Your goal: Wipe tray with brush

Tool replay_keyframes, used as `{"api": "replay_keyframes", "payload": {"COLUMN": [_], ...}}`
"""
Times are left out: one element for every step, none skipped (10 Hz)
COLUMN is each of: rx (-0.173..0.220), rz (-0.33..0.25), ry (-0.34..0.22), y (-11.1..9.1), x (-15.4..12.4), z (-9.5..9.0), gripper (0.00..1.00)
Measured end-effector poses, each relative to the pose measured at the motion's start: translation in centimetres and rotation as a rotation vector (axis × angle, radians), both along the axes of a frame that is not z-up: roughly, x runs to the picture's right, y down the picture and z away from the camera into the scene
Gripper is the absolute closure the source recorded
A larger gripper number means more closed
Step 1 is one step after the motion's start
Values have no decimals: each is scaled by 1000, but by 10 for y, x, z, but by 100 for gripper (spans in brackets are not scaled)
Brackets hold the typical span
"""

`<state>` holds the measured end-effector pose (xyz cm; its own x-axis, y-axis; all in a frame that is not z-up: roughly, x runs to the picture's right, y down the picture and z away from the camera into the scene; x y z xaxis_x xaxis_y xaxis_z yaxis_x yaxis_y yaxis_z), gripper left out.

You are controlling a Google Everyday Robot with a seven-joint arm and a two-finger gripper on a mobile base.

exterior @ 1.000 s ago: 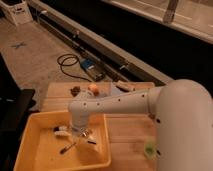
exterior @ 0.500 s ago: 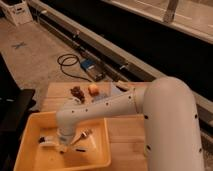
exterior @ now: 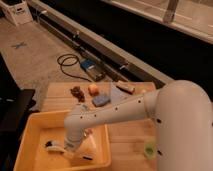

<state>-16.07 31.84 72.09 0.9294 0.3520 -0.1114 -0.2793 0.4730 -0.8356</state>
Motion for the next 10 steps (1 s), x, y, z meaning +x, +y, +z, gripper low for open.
{"api": "replay_keyframes", "payload": {"rx": [12, 21, 33, 43, 50, 53, 55, 55, 52, 53], "rz": [0, -2, 1, -4, -10, -19, -33, -48, -59, -57], "ry": [22, 36, 40, 39, 26, 11, -15, -42, -65, -65], "y": [-12, -22, -34, -43, -47, -47, -44, -39, -32, -32], "x": [10, 14, 14, 12, 4, -6, -21, -35, -46, -46], "z": [6, 12, 18, 24, 26, 27, 25, 22, 16, 16], "gripper": [100, 100, 100, 100, 100, 100, 100, 100, 100, 100]}}
